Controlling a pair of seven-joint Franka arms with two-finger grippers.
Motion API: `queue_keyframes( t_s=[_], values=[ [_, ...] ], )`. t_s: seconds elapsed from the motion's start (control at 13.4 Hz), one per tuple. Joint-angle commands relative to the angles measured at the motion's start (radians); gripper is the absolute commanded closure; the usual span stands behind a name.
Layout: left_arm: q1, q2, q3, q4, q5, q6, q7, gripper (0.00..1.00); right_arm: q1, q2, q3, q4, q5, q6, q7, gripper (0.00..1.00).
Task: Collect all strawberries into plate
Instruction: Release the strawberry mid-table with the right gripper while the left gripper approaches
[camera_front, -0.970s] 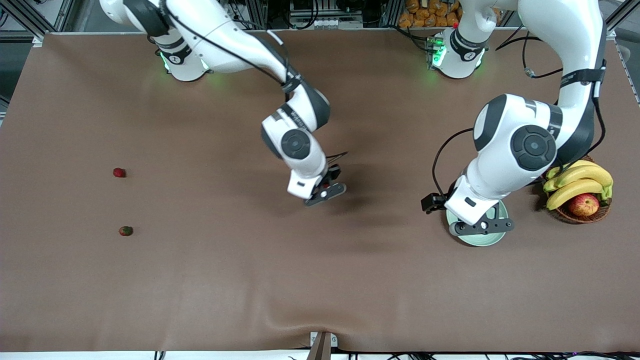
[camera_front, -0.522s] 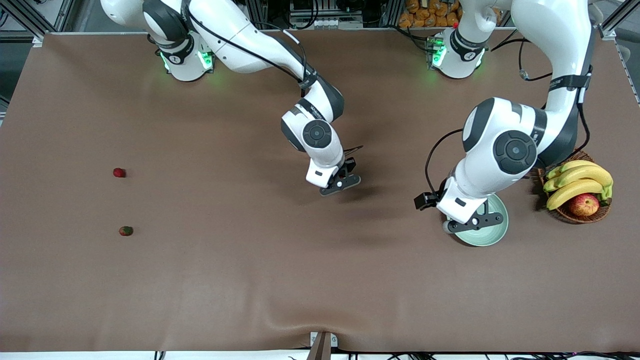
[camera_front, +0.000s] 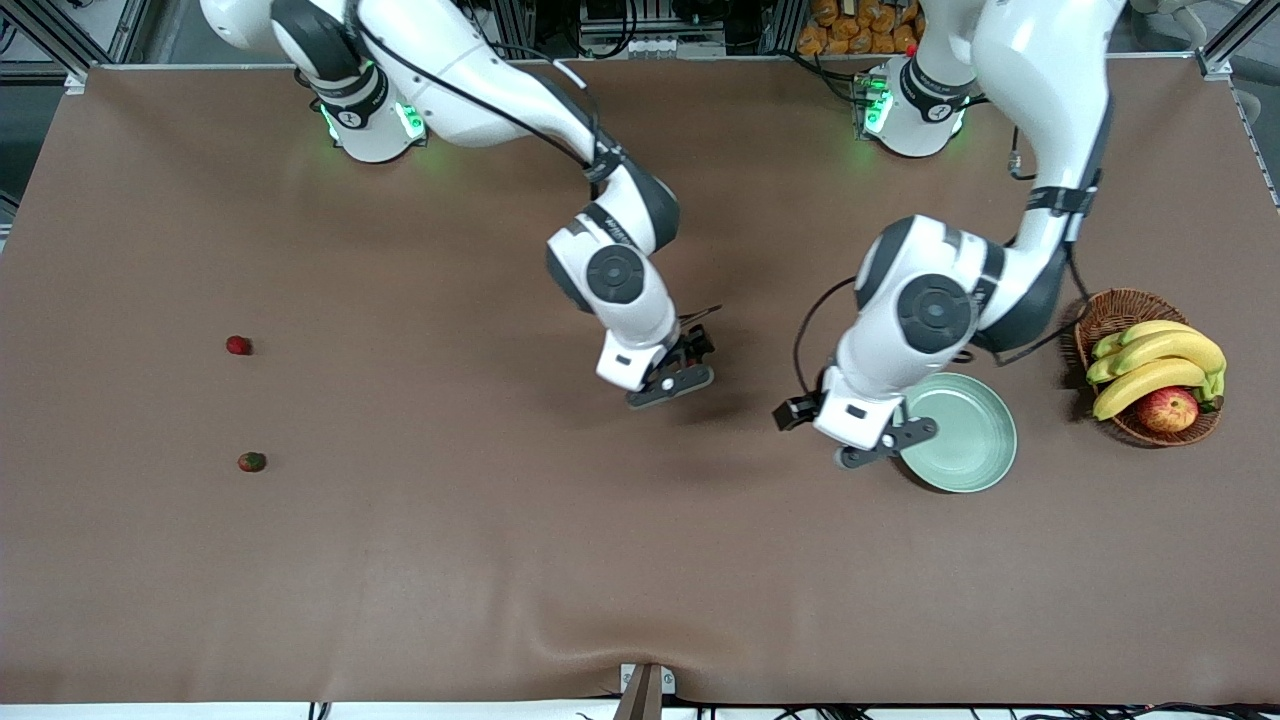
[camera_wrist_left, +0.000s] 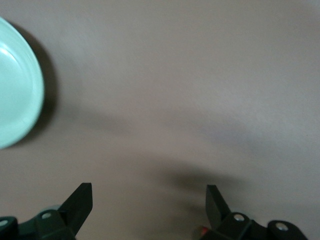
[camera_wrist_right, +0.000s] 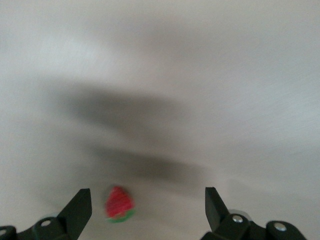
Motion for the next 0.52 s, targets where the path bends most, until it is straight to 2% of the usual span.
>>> queue_keyframes(
  t_s=[0.0, 0.07, 0.22, 0.45],
  values=[
    [-0.038, 0.03, 0.005, -0.001, 0.016, 0.039, -0.093, 0.0, -0.155, -0.21, 0.019, -0.224, 0.006, -0.01, -0.12, 0.0],
    [-0.056, 0.044, 0.003, -0.002, 0.016, 0.068, -0.136, 0.0, -0.202, -0.24, 0.017, -0.247, 0.006, -0.026, -0.143, 0.0],
    [-0.127, 0.09, 0.005, 0.001, 0.025, 0.129, -0.263, 0.0, -0.305, -0.285, 0.017, -0.251, 0.004, -0.147, -0.21, 0.0],
    [-0.21, 0.15, 0.014, 0.001, 0.068, 0.172, -0.43, 0.0, -0.461, -0.334, 0.011, -0.254, -0.055, -0.275, -0.253, 0.0]
  ],
)
